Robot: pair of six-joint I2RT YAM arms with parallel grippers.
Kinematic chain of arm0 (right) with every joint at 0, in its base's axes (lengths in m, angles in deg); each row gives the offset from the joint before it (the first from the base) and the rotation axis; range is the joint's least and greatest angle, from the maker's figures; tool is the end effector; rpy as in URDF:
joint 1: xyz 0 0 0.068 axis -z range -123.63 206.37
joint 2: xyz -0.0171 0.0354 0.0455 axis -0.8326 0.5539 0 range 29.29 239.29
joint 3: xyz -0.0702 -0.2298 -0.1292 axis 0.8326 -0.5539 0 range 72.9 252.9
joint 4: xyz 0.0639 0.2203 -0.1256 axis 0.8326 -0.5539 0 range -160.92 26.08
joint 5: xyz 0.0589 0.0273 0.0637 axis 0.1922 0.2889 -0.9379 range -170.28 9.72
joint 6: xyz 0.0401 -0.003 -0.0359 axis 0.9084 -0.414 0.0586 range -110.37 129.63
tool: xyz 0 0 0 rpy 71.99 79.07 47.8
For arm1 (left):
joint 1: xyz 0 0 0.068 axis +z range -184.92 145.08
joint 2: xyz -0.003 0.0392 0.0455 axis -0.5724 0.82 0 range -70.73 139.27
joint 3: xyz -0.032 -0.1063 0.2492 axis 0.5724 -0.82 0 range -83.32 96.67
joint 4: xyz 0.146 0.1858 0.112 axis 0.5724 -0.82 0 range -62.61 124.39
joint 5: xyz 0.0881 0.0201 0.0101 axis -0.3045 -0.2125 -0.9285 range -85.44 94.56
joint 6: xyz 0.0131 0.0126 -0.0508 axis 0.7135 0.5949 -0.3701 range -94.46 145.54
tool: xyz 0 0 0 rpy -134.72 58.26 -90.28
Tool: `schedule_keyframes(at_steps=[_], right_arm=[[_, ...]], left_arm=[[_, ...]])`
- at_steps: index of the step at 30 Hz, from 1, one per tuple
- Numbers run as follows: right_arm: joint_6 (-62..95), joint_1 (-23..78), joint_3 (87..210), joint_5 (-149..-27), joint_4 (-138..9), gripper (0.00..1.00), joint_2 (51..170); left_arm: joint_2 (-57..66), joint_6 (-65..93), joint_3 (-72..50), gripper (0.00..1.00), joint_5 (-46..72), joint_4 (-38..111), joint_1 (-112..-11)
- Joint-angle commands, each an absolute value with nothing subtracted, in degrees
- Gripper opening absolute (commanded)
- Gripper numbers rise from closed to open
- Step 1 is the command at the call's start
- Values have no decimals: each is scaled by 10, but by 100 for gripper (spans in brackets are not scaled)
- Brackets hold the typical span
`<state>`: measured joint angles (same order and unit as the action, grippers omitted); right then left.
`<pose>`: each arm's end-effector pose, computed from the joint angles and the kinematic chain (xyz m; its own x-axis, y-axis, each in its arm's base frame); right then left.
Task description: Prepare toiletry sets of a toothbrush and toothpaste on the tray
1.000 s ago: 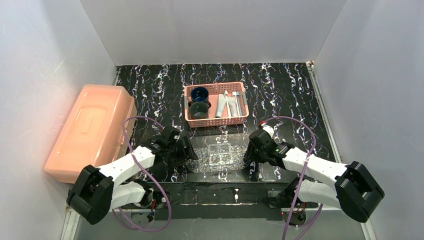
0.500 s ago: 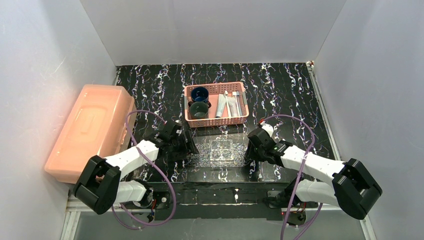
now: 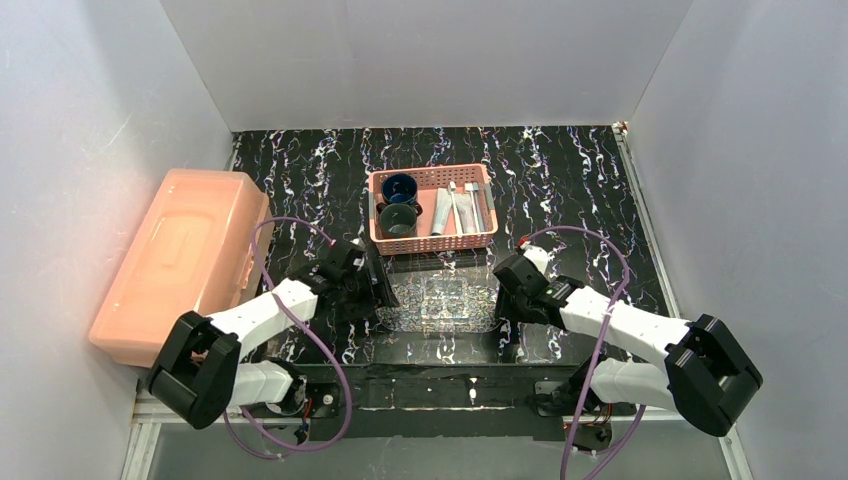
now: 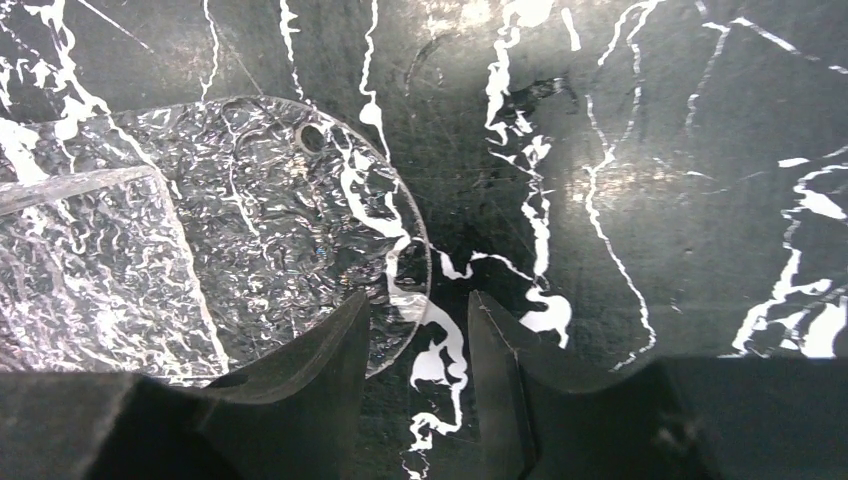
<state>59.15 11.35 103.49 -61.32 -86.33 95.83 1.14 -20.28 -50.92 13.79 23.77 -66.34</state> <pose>0.1531 0.1367 0.1687 -0.8080 0.2093 -0.5508 0.1017 0.9703 0.2195 0.1977 -0.1276 0.1712 -0.8882 -0.2869 -0.3588 -0.0497 0.8363 -0.5459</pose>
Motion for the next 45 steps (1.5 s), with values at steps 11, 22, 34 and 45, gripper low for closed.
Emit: schedule_keyframes(at_steps=[11, 22, 34, 45], right_arm=[[495, 112, 1190, -508, -974, 50, 959], [403, 112, 1359, -533, -983, 51, 1043], [363, 105, 1549, -608, -954, 53, 1214], [329, 90, 1726, -617, -965, 53, 1392]], left_arm=[[-92, -141, -410, 79, 103, 78, -665], [-128, -40, -262, 86, 54, -37, -665], [-208, 66, -228, 95, 23, -76, -665], [-264, 100, -335, 96, 82, -10, -665]])
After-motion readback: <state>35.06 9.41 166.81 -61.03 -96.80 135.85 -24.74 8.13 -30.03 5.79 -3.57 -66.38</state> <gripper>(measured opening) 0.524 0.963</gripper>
